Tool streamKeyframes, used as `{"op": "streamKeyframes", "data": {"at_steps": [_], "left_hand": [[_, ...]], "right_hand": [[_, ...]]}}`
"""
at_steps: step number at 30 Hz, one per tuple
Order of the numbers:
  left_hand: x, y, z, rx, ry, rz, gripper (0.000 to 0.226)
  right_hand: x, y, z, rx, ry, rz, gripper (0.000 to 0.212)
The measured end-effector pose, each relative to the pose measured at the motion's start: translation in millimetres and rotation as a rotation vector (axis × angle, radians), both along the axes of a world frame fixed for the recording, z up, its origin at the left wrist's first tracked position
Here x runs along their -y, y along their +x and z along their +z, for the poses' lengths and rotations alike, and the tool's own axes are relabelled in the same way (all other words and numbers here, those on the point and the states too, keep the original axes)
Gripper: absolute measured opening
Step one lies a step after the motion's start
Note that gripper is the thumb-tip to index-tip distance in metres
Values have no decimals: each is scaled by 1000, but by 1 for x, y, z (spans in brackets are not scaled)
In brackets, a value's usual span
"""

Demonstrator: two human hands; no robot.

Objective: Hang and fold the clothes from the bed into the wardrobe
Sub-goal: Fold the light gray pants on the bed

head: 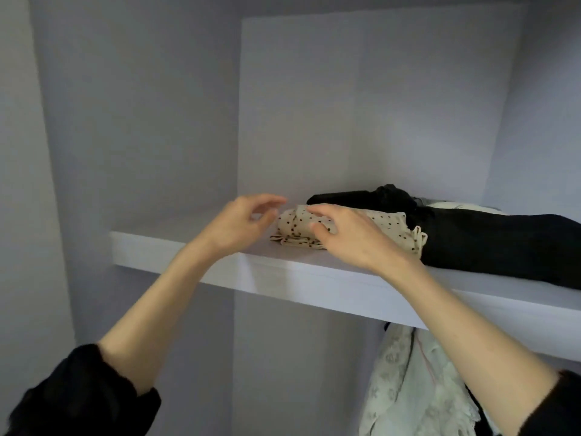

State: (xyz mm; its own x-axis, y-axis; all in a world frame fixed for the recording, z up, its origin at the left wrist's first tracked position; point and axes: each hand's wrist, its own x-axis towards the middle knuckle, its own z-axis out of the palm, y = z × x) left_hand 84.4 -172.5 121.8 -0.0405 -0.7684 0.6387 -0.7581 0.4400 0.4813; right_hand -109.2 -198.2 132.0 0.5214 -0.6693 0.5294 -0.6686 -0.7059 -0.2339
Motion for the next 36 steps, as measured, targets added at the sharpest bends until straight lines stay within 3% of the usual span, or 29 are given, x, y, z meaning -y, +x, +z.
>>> {"op": "streamKeyframes", "data": {"at_steps": [4, 8, 12, 17, 27, 31, 36], "left_hand": [[-64, 36, -25, -143, -143, 183, 27], [-169, 85, -59, -230, -158, 399, 27], [-297, 101, -103, -242, -47, 655, 36], [-465, 89, -174, -324, 31, 968, 28], [-825, -39, -285, -681, 236, 1620, 27], [-920, -100, -306, -834, 300, 1828, 30], [-1021, -177, -323, -1052, 242, 2098, 32]], "right_hand": [[-29, 58, -10, 197, -63, 137, 32], [-86, 131, -37, 182, -34, 345, 28], [-176, 182, -87, 44, 94, 575, 28], [-312, 213, -165, -268, 225, 843, 27], [-665, 216, -269, -606, 326, 1512, 34], [-782, 201, -296, -688, 270, 1751, 35], [-920, 170, -320, -822, 141, 2054, 33]]}}
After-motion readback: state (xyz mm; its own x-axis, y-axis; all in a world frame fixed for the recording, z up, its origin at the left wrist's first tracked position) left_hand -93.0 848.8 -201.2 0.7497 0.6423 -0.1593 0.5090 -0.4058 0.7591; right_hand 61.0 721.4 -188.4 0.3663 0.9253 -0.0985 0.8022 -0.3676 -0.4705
